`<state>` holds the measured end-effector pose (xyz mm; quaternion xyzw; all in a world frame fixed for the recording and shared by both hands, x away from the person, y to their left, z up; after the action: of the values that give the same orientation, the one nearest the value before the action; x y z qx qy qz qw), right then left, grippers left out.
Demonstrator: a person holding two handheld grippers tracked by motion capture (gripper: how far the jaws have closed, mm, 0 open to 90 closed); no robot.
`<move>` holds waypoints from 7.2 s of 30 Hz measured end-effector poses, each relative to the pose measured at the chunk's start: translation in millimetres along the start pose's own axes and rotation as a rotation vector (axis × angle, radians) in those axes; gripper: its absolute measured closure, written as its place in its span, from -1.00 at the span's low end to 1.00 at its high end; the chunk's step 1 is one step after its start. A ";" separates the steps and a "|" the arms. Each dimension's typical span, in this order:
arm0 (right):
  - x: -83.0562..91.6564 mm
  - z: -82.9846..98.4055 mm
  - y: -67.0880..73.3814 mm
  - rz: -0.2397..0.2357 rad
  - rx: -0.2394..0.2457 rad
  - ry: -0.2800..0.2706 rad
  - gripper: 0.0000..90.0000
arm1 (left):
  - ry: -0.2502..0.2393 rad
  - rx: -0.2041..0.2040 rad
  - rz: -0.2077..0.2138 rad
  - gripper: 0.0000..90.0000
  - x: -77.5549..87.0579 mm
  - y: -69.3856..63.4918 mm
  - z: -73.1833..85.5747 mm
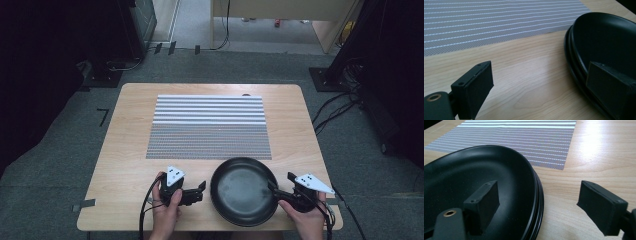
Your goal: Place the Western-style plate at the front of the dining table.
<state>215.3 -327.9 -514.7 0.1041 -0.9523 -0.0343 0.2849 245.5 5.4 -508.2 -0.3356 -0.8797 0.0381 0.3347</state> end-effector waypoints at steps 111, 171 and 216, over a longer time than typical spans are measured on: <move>-6.0 9.7 15.1 -0.126 -0.308 0.083 0.88 | 0.084 0.155 0.287 0.36 -13.7 -28.7 8.4; -12.8 9.2 37.3 -0.169 -0.359 0.208 0.74 | 0.015 0.202 0.320 0.56 5.2 -5.8 9.6; -4.4 -4.7 32.0 -0.228 -0.520 0.134 0.81 | 0.023 0.243 0.341 0.68 12.4 -11.7 2.2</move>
<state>215.8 -295.7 -509.2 0.1359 -0.8726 -0.3022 0.3587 230.7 4.3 -499.5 -0.4373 -0.7950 0.1964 0.3717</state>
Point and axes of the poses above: each handheld gripper's, and its own axes: x roughly backward along the jaws, z roughly out of its underside, y roughly to its left, the point moved 4 cm from there along -x, roughly forward along the jaws, and after that the axes turned 8 degrees about z, right-handed, at the moved point
